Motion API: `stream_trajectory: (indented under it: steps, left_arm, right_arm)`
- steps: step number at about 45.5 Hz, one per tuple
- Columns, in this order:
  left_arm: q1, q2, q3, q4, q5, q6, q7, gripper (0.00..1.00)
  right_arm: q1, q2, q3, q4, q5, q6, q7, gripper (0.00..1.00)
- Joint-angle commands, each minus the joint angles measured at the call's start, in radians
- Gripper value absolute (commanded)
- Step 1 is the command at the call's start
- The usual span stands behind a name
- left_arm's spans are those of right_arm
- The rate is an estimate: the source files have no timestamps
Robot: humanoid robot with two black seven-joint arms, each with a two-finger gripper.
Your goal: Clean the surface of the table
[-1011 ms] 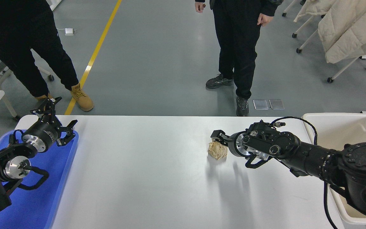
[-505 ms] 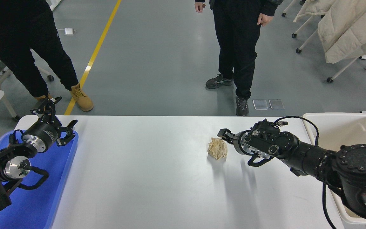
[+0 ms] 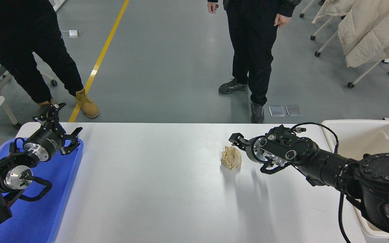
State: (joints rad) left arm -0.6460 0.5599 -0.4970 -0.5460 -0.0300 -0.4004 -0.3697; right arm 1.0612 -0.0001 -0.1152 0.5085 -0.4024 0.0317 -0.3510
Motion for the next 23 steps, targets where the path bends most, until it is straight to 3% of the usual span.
stream_trajectory:
  steps: [1, 23]
  left_arm:
    - [0.0, 0.0, 0.0, 0.0, 0.001, 0.0, 0.0, 1.0]
    - [0.0, 0.0, 0.0, 0.0, -0.001, 0.0, 0.0, 1.0]
  right_arm:
    - [-0.029, 0.0, 0.019, 0.004, 0.011, -0.007, 0.007, 0.99]
    - [-0.073, 0.0, 0.189, 0.008, 0.014, -0.022, 0.039, 0.98]
